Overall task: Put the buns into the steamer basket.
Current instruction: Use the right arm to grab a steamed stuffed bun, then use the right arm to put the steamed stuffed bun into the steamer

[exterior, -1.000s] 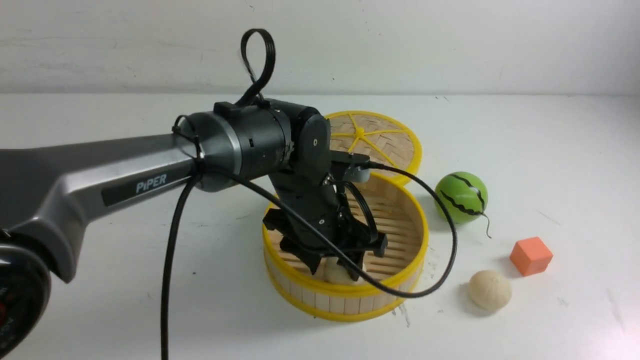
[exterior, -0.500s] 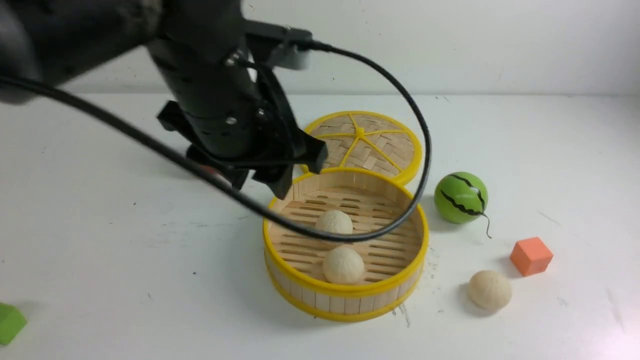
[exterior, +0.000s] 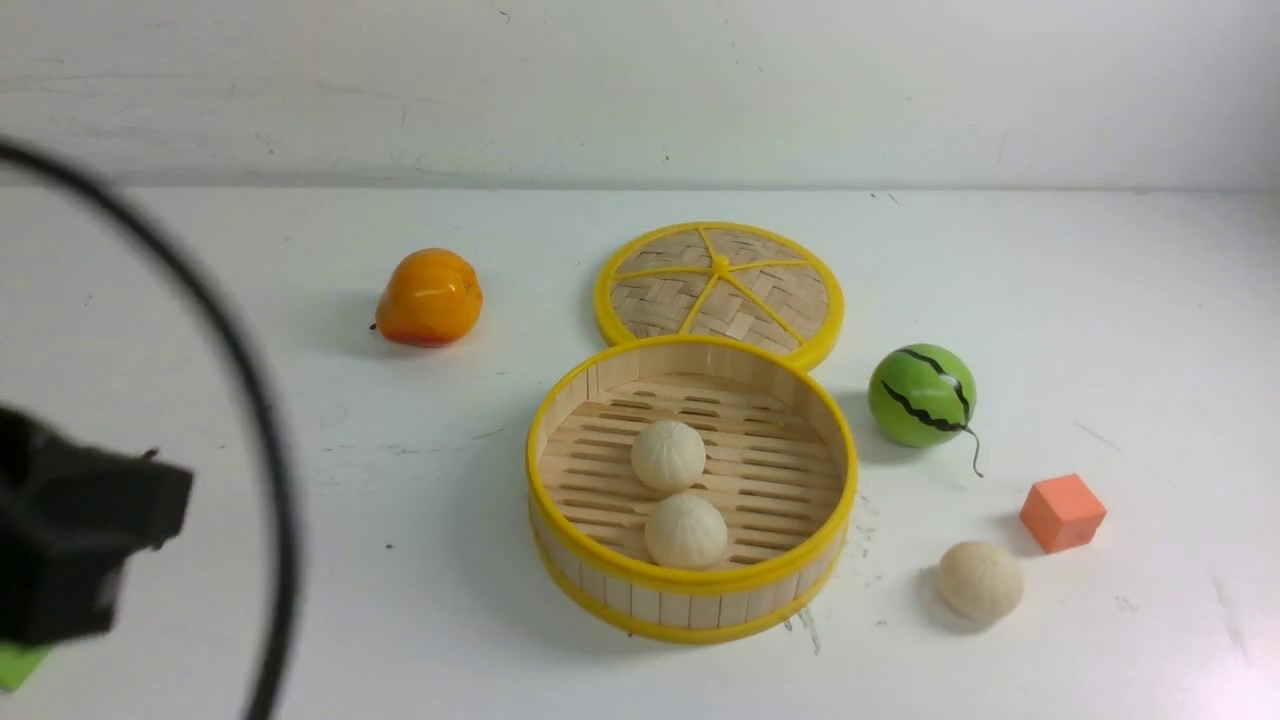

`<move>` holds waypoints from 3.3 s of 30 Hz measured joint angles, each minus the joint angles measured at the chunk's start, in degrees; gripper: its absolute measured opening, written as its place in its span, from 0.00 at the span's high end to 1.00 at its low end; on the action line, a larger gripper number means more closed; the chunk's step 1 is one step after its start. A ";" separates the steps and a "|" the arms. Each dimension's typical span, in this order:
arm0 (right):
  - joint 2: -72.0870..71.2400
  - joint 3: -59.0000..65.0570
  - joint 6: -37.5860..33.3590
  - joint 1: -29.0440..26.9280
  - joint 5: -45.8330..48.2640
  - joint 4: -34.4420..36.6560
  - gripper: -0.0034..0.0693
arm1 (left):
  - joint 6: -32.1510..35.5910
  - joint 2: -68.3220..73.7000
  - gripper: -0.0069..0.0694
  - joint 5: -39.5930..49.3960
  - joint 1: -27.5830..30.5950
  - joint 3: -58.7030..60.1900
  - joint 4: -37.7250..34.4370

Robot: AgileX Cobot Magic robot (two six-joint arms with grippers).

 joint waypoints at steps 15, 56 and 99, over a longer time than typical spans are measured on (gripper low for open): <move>0.00 0.00 2.59 0.00 -0.11 4.77 0.62 | 8.80 -11.43 0.93 -4.65 0.00 10.44 -3.22; 56.08 -53.91 -23.29 7.57 38.51 18.41 0.97 | 14.94 -17.29 0.93 -16.79 0.00 27.41 -8.36; 101.29 -82.83 0.08 26.39 31.55 -1.76 0.92 | 14.94 -17.29 0.92 -13.60 0.00 27.41 -7.97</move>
